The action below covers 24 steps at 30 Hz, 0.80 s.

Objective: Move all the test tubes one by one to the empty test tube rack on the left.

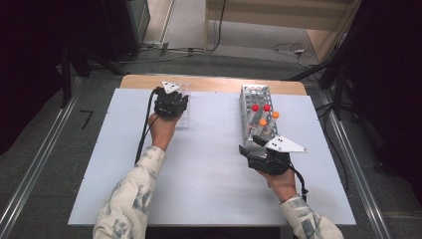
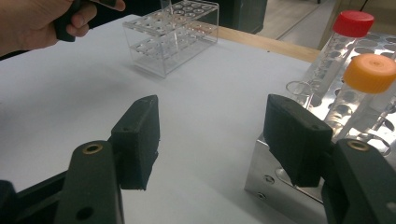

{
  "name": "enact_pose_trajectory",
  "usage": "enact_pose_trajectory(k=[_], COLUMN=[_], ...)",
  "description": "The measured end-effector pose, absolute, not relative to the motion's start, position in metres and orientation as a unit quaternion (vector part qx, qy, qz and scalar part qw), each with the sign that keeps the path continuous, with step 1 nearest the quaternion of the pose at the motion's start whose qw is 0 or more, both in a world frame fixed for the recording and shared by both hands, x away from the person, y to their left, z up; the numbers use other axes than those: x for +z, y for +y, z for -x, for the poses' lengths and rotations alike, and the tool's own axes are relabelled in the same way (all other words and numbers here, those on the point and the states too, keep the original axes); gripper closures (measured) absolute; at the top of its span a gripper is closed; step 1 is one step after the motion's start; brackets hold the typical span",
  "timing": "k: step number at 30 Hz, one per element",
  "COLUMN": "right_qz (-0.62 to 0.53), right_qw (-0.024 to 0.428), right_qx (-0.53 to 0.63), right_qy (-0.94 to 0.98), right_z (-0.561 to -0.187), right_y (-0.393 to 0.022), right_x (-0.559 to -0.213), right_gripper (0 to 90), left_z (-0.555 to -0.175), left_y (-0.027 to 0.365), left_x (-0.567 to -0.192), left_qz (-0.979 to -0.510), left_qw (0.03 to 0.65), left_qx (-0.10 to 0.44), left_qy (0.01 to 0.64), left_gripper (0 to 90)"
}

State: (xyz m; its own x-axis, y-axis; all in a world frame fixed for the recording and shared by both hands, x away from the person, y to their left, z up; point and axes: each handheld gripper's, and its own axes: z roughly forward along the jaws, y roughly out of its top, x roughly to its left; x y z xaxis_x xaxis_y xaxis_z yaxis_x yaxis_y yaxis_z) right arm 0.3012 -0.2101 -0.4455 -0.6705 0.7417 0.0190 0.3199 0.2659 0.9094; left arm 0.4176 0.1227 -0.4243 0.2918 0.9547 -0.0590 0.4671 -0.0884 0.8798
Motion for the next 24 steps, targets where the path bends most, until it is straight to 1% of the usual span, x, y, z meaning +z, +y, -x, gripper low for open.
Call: enact_pose_trajectory(k=[5,6,9,14,17,20,24], right_qz=[-0.350,-0.349,-0.350,-0.357,-0.363,-0.370,-0.379], right_qw=[0.215,0.217,0.222,0.229,0.232,0.236,0.239], right_qx=[0.495,0.496,0.495,0.491,0.489,0.486,0.484], right_qy=[0.765,0.765,0.763,0.761,0.759,0.756,0.751], right_z=[-0.302,-0.302,-0.302,-0.303,-0.304,-0.306,-0.309], right_y=[-0.211,-0.211,-0.211,-0.212,-0.213,-0.215,-0.216], right_x=[-0.446,-0.446,-0.446,-0.446,-0.447,-0.447,-0.449], right_gripper=[34.9,34.9,35.0,35.8,36.0,36.5,38.1], left_z=[-0.412,-0.411,-0.406,-0.393,-0.384,-0.375,-0.361], left_y=[0.126,0.127,0.129,0.127,0.126,0.125,0.125], left_x=[-0.425,-0.425,-0.422,-0.416,-0.415,-0.417,-0.421], left_qz=[-0.672,-0.668,-0.660,-0.651,-0.647,-0.646,-0.649], left_qw=[0.441,0.446,0.458,0.465,0.468,0.468,0.475], left_qx=[0.274,0.271,0.265,0.273,0.276,0.277,0.267], left_qy=[0.528,0.530,0.534,0.535,0.535,0.536,0.531], left_gripper=[65.4,63.1,55.3,35.5,28.0,23.7,21.6])
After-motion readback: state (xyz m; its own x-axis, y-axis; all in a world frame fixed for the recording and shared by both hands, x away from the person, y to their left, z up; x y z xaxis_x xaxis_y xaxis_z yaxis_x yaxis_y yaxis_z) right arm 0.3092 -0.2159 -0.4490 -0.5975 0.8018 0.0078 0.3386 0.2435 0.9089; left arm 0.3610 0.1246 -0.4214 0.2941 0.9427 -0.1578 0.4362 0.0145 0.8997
